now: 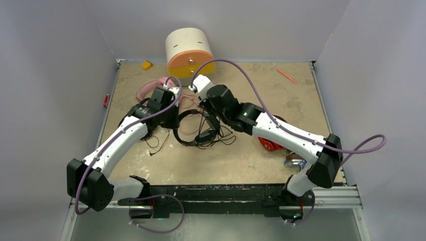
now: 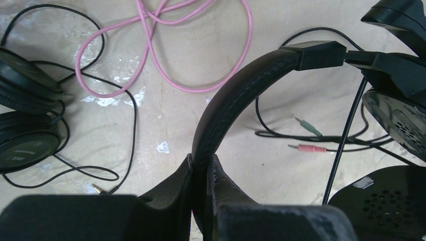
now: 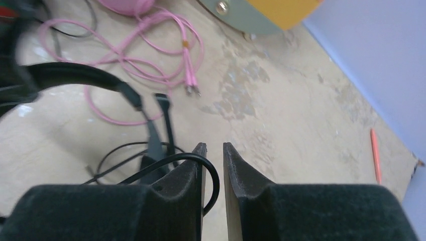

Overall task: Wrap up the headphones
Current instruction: Wrap the headphones cable around the headphones.

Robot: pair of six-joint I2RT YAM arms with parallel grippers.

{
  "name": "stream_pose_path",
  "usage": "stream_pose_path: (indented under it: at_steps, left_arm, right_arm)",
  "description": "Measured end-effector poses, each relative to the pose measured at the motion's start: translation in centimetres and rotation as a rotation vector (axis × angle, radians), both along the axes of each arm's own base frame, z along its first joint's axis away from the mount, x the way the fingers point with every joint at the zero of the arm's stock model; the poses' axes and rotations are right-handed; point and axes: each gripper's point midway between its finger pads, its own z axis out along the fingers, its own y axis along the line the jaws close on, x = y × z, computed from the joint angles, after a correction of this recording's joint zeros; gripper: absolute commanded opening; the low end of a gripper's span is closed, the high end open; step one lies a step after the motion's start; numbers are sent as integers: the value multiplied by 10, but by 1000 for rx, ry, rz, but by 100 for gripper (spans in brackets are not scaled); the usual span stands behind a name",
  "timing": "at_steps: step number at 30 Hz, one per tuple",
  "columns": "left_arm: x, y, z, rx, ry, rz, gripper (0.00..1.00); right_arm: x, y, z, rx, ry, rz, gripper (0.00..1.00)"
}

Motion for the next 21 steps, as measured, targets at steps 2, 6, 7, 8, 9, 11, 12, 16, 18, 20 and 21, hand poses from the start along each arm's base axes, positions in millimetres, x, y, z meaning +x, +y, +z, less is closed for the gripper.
stream_pose_path:
  at_steps: [2,6,7,8,9,11,12,16,18,20,21]
  left_arm:
    - [-2,-3,0,-14,7,-16,0]
    - [-6,-4,-1,-14,21,-24,0]
    - [-7,-3,-1,-6,22,-17,0]
    - [-6,0,-1,9,17,-2,0]
    - [-5,5,0,29,7,25,0]
    - [-1,17,3,73,-25,87,0]
    - [1,23,6,91,-43,120,0]
    - [7,43,16,142,-106,227,0]
    - [9,50,18,160,-124,281,0]
    - [10,56,19,174,-134,327,0]
    - [10,58,20,177,-138,346,0]
  right_arm:
    - [12,-15,-10,-14,34,-46,21]
    - [19,-33,-18,-34,73,-99,18]
    - [18,-34,-17,-36,82,-104,17]
    - [16,-34,-15,-30,91,-107,17]
    - [14,-33,-12,-22,102,-103,17]
    - [11,-28,-7,12,120,-84,17]
    - [8,-23,-5,36,132,-69,18]
    - [-5,-19,-1,98,181,-37,19]
    - [-11,-21,2,119,198,-33,19]
    - [-14,-23,4,130,207,-35,19]
    - [-15,-23,4,133,212,-37,19]
